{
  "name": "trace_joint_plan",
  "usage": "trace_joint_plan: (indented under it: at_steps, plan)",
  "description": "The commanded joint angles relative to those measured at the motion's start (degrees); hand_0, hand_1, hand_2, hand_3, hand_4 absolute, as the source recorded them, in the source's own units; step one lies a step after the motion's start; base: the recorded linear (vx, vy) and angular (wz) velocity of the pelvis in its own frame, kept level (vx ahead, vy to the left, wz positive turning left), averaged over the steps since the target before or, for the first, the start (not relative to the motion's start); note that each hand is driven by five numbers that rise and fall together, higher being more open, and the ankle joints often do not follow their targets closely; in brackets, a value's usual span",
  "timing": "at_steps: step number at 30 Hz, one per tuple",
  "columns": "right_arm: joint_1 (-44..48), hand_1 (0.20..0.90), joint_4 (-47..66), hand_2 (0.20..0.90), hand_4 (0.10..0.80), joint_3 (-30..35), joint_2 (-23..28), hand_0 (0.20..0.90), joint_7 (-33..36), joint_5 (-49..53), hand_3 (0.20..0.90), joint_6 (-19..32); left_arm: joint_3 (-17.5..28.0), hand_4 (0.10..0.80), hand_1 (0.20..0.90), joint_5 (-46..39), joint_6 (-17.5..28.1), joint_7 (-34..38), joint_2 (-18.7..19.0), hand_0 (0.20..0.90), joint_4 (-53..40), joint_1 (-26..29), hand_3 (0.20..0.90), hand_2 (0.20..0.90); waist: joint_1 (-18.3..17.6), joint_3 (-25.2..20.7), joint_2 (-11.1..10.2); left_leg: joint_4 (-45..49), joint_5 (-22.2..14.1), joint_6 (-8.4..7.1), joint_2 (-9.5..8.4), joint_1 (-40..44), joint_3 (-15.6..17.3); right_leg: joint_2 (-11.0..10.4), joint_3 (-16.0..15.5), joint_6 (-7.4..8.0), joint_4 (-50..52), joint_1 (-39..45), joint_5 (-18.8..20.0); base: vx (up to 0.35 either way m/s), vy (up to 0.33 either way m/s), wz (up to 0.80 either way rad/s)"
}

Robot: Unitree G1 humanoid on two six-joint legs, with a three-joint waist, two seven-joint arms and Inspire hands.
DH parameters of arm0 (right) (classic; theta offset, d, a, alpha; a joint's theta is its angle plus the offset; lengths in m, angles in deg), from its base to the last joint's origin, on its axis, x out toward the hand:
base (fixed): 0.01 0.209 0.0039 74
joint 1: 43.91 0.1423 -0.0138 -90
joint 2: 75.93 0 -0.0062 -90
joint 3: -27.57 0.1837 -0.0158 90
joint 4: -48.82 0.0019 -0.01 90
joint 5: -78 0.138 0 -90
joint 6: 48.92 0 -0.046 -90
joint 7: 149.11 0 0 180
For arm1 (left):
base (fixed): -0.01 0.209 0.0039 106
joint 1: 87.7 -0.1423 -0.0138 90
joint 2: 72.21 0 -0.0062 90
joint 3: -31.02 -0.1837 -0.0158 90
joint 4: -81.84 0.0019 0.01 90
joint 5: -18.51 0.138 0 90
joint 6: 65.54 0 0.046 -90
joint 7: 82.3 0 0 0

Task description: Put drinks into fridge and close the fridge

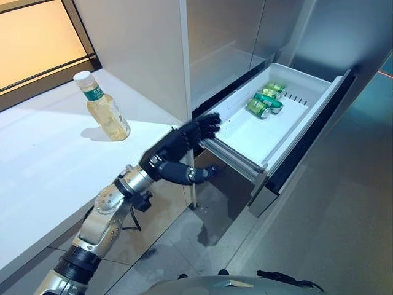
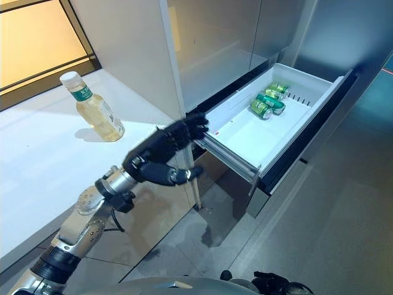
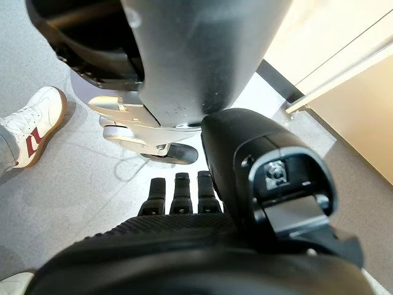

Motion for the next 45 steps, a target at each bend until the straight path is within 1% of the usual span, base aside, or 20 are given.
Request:
trace_joint_plan:
  at_steps: [1, 2, 3, 4, 6, 7, 11, 13, 15, 17, 19, 21, 24, 26, 28, 30, 31, 32, 38, 45]
  plan:
    - [-0.6, 0.9, -2.4, 0.9, 0.8, -1.6, -3.9, 0.9, -2.2, 2.3, 0.9, 1.5, 6.1, 0.8, 0.9, -4.1, 11.8, 5.3, -0.8, 0.9, -7.6, 9.6, 0.9, 0.9, 1.1, -1.6, -1.0, 0.3, -4.3, 0.18, -1.04, -2.0, 0.8, -1.9, 0.2, 4.9, 1.4, 0.2, -2.8, 0.0, 0.0, 0.0]
    - [-0.6, 0.9, -2.6, 0.9, 0.8, -1.6, -3.9, 0.9, -2.3, 2.3, 0.9, 1.7, 6.7, 0.8, 0.9, -4.4, 12.2, 6.2, -1.0, 0.9, -7.8, 9.8, 0.9, 0.9, 1.2, -1.7, -1.1, 0.3, -4.3, 0.17, -1.06, -2.0, 0.7, -1.9, 0.3, 4.87, 1.4, 0.3, -2.8, 0.0, 0.0, 0.0]
    - [-0.7, 0.9, -2.9, 0.9, 0.8, -1.7, -4.1, 0.9, -2.2, 2.3, 0.9, 2.0, 8.4, 0.8, 0.9, -4.0, 13.7, 9.3, -1.4, 0.9, -8.0, 10.2, 0.9, 0.9, 1.2, -1.9, -1.2, 0.3, -4.4, 0.16, -1.09, -2.0, 0.5, -1.9, 0.3, 4.83, 1.4, 0.3, -2.9, 0.0, 0.0, 0.0]
    - [-0.7, 0.9, -2.9, 0.9, 0.8, -1.7, -4.1, 0.9, -2.2, 2.3, 0.9, 2.1, 8.6, 0.8, 0.9, -3.8, 14.2, 10.0, -1.5, 0.9, -8.0, 10.3, 0.9, 0.9, 1.2, -1.9, -1.2, 0.3, -4.4, 0.16, -1.09, -2.0, 0.5, -1.9, 0.3, 4.82, 1.4, 0.3, -2.9, 0.0, 0.0, 0.0]
    - [-0.8, 0.9, -3.7, 0.9, 0.8, -1.7, -4.3, 0.9, -2.6, 2.3, 0.9, 2.5, 12.0, 0.8, 0.9, -4.5, 16.4, 14.9, -2.8, 0.9, -7.6, 11.1, 0.9, 0.9, 1.2, -2.4, -1.5, 0.3, -4.5, 0.04, -1.14, -1.9, 0.2, -1.8, 0.5, 4.73, 1.3, 0.5, -3.0, 0.038, -0.02, 0.01]
    - [-0.9, 0.9, -3.7, 0.9, 0.8, -1.7, -4.3, 0.9, -2.8, 2.3, 0.9, 2.5, 13.1, 0.8, 0.9, -2.2, 18.3, 17.1, -3.2, 0.9, -7.1, 11.1, 0.9, 0.9, 1.2, -2.5, -1.7, 0.3, -4.5, -0.03, -1.11, -1.9, 0.2, -1.8, 0.4, 4.69, 1.3, 0.6, -3.1, 0.036, -0.017, 0.02]
    - [-1.1, 0.9, -3.7, 0.9, 0.8, -1.6, -4.6, 0.9, -2.7, 1.9, 0.9, 2.4, 15.9, 0.8, 0.9, 4.6, 21.4, 24.5, -3.2, 0.9, -7.1, 11.7, 0.9, 0.9, 1.1, -2.9, -1.8, 0.3, -4.6, -0.14, -1.16, -1.8, -0.1, -1.7, 0.5, 4.53, 1.2, 0.7, -3.3, 0.008, -0.002, 0.0]
    - [-1.4, 0.9, -3.7, 0.9, 0.8, -1.6, -4.7, 0.9, -2.7, 1.7, 0.9, 2.5, 17.5, 0.8, 0.9, 9.2, 22.5, 29.4, -2.6, 0.9, -7.0, 12.1, 0.9, 0.9, 1.0, -3.2, -1.9, 0.3, -4.7, -0.22, -1.13, -1.7, -0.2, -1.7, 0.6, 4.5, 1.1, 0.8, -3.4, 0.0, 0.0, 0.0]
    - [-1.5, 0.9, -3.8, 0.9, 0.8, -1.5, -4.7, 0.9, -2.6, 1.4, 0.9, 2.7, 18.5, 0.8, 0.9, 12.7, 22.6, 33.4, -2.1, 0.9, -6.6, 12.3, 0.9, 0.9, 1.0, -3.3, -1.8, 0.3, -4.7, -0.25, -1.13, -1.7, -0.3, -1.6, 0.6, 4.47, 1.1, 0.8, -3.5, 0.0, 0.0, 0.0]
    - [-1.6, 0.9, -3.6, 0.9, 0.8, -1.3, -4.6, 0.9, -2.6, 1.1, 0.9, 2.6, 20.0, 0.8, 0.9, 20.3, 20.8, 41.0, -1.4, 0.9, -5.2, 12.1, 0.9, 0.9, 0.9, -3.5, -1.7, 0.3, -4.8, -0.29, -1.14, -1.6, -0.2, -1.6, 0.7, 4.42, 1.1, 0.9, -3.6, 0.0, 0.0, 0.0]
    - [-1.7, 0.9, -3.1, 0.9, 0.8, -1.1, -4.6, 0.9, -2.4, 0.7, 0.9, 2.2, 20.8, 0.8, 0.9, 26.2, 18.2, 46.5, 0.0, 0.9, -3.5, 11.8, 0.9, 0.9, 0.8, -3.6, -1.6, 0.3, -4.8, -0.28, -1.17, -1.5, -0.2, -1.6, 0.7, 4.41, 1.1, 1.0, -3.7, 0.0, 0.0, 0.0]
    - [-1.8, 0.9, -3.0, 0.9, 0.8, -0.9, -4.5, 0.9, -2.4, 0.4, 0.9, 2.0, 21.3, 0.8, 0.9, 28.7, 15.7, 49.1, 1.3, 0.9, -1.4, 11.3, 0.9, 0.9, 0.8, -3.7, -1.5, 0.3, -4.8, -0.29, -1.19, -1.5, -0.1, -1.6, 0.7, 4.43, 1.1, 1.1, -3.7, 0.0, 0.0, 0.0]
    - [-1.7, 0.9, -2.8, 0.9, 0.8, -0.7, -4.5, 0.9, -2.3, 0.2, 0.9, 1.7, 21.5, 0.8, 0.9, 28.8, 11.4, 49.3, 2.0, 0.9, 0.7, 10.8, 0.9, 0.9, 0.7, -3.8, -1.3, 0.3, -4.8, -0.29, -1.19, -1.4, 0.0, -1.6, 0.8, 4.47, 1.1, 1.1, -3.7, 0.0, 0.0, 0.0]
    - [-1.4, 0.9, -2.9, 0.9, 0.8, -0.4, -4.3, 0.9, -2.3, 0.1, 0.9, 1.3, 21.4, 0.8, 0.9, 30.3, 7.7, 50.6, 2.4, 0.9, 2.0, 10.6, 0.9, 0.9, 0.8, -3.8, -1.1, 0.4, -4.8, -0.28, -1.18, -1.3, 0.0, -1.6, 0.8, 4.5, 1.1, 1.2, -3.8, 0.0, 0.0, 0.0]
    - [-1.3, 0.9, -3.0, 0.9, 0.8, -0.3, -4.2, 0.9, -2.4, 0.0, 0.9, 1.1, 21.4, 0.8, 0.9, 30.8, 5.5, 51.6, 2.6, 0.9, 3.1, 10.7, 0.9, 0.9, 0.7, -3.9, -1.1, 0.4, -4.8, -0.28, -1.18, -1.3, 0.0, -1.7, 0.8, 4.52, 1.1, 1.2, -3.8, 0.0, 0.0, 0.0]
    - [-1.1, 0.9, -2.9, 0.9, 0.8, -0.1, -4.2, 0.9, -2.2, 0.0, 0.9, 0.8, 21.3, 0.8, 0.9, 29.5, 3.3, 52.2, 2.9, 0.9, 4.3, 10.5, 0.9, 0.9, 0.7, -3.9, -1.0, 0.4, -4.8, -0.29, -1.22, -1.2, -0.1, -1.7, 0.8, 4.58, 1.1, 1.3, -3.8, 0.0, 0.0, 0.0]
    - [-1.1, 0.9, -2.9, 0.9, 0.8, -0.1, -4.2, 0.9, -2.2, 0.1, 0.9, 0.8, 21.3, 0.8, 0.9, 29.7, 3.0, 52.3, 2.8, 0.9, 4.3, 10.5, 0.9, 0.9, 0.8, -3.9, -1.0, 0.4, -4.8, -0.29, -1.22, -1.2, -0.1, -1.7, 0.8, 4.58, 1.1, 1.3, -3.8, 0.0, 0.0, 0.0]
    - [-1.0, 0.9, -2.9, 0.9, 0.8, 0.0, -4.2, 0.9, -2.2, 0.0, 0.9, 0.6, 21.4, 0.8, 0.9, 29.5, 1.7, 52.0, 2.7, 0.9, 4.5, 10.4, 0.9, 0.9, 0.8, -3.9, -0.9, 0.4, -4.8, -0.3, -1.21, -1.2, -0.1, -1.7, 0.8, 4.6, 1.1, 1.3, -3.8, 0.0, 0.0, 0.0]
    - [-0.7, 0.9, -2.5, 0.9, 0.8, 0.2, -4.2, 0.9, -1.8, 0.2, 0.9, -0.5, 21.3, 0.8, 0.9, 24.0, -3.1, 49.8, 1.7, 0.9, 4.9, 10.2, 0.9, 0.9, 0.9, -3.9, -0.9, 0.5, -4.7, -0.29, -1.29, -1.1, -0.5, -1.7, 0.8, 4.59, 1.1, 1.5, -3.8, 0.0, 0.0, 0.0]
    - [-0.5, 0.9, -2.4, 0.9, 0.8, 0.3, -4.2, 0.9, -1.8, 0.0, 0.9, -1.0, 20.5, 0.8, 0.9, 20.8, -6.0, 47.7, 1.0, 0.9, 5.4, 10.5, 0.9, 0.9, 0.7, -3.8, -0.8, 0.5, -4.7, -0.29, -1.23, -1.0, -0.3, -1.8, 0.8, 4.7, 1.2, 1.5, -3.7, 0.0, 0.0, 0.0]
